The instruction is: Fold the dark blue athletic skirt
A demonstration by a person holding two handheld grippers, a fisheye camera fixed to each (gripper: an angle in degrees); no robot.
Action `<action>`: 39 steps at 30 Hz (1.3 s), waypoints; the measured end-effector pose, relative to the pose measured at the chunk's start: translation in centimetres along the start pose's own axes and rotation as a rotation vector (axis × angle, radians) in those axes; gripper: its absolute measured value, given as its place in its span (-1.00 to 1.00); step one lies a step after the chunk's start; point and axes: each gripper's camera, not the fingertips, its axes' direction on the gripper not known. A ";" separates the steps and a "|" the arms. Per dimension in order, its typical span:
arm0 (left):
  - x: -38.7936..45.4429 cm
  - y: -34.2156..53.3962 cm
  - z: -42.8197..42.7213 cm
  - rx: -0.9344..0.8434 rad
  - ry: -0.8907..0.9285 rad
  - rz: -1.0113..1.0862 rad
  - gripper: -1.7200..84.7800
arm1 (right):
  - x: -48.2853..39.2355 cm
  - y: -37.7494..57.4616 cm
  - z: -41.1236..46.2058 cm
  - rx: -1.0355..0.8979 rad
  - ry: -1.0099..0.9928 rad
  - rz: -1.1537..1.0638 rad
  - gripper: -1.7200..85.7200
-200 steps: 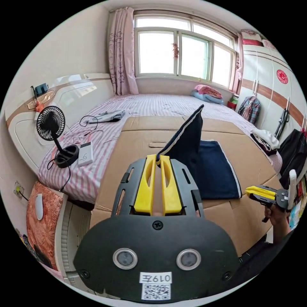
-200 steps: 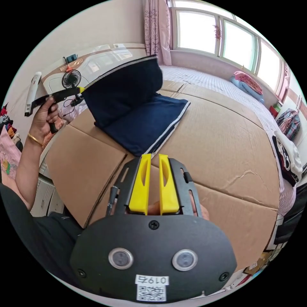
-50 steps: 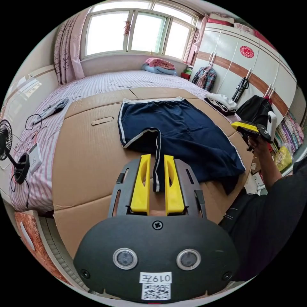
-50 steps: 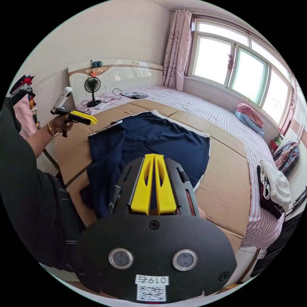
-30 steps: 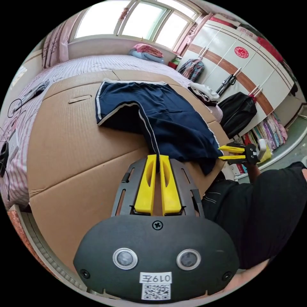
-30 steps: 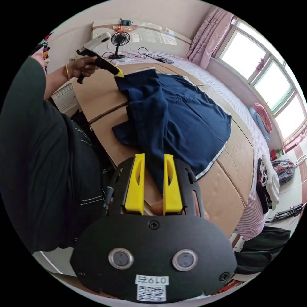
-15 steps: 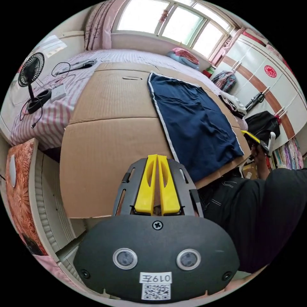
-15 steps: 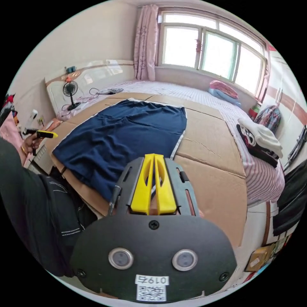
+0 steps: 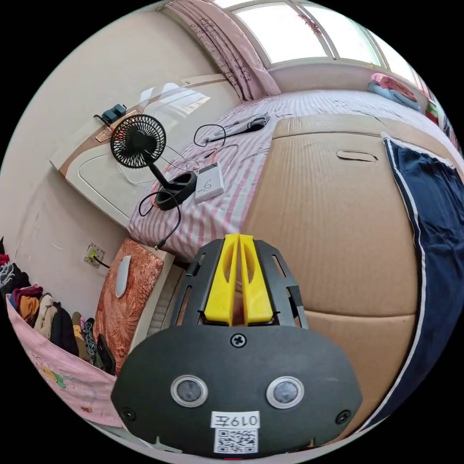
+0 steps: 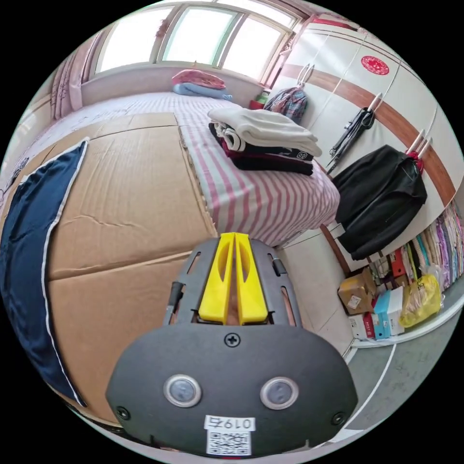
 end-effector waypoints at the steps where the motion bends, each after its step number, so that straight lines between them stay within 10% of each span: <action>1: -1.0 -0.9 1.1 -0.027 0.098 0.017 -0.95 | 1.7 -0.3 0.6 -0.002 -0.074 0.014 -0.98; 13: -9.8 -3.5 7.8 -0.049 0.638 0.044 -0.94 | 13.6 -0.5 6.2 0.028 -0.844 0.022 -0.98; 33: -17.2 -1.7 3.8 -0.083 0.798 -0.035 -0.94 | 15.6 -2.2 -3.5 0.005 -0.776 -0.076 -0.98; 39: -15.4 -3.6 -3.4 0.057 0.597 0.071 -0.94 | 9.5 -1.9 -14.6 0.314 -0.372 -0.272 -0.98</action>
